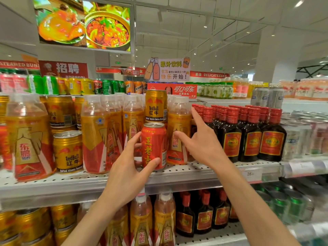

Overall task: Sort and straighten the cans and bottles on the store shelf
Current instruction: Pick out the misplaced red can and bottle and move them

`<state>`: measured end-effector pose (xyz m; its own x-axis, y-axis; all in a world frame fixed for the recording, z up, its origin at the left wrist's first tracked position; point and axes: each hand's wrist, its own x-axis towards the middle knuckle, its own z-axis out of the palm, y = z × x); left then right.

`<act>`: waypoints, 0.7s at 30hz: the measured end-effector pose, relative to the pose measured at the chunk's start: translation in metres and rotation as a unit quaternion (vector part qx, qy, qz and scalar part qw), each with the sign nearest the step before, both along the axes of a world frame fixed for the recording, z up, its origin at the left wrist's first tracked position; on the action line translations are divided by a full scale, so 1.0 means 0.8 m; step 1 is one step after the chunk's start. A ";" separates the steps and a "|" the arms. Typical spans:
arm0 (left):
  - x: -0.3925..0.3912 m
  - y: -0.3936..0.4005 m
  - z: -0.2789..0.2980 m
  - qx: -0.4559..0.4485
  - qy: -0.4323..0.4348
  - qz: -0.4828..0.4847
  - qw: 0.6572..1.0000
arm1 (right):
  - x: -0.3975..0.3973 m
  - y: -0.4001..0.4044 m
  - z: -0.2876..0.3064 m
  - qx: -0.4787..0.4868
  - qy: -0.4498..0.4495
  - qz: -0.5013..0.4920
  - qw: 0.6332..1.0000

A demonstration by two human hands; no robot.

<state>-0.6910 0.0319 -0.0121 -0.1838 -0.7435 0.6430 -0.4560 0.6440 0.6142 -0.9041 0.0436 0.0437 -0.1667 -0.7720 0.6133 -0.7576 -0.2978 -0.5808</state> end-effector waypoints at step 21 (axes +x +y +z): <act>0.029 -0.003 0.012 0.046 -0.020 -0.044 0.998 | 0.015 0.031 -0.005 -0.120 0.029 0.013 0.992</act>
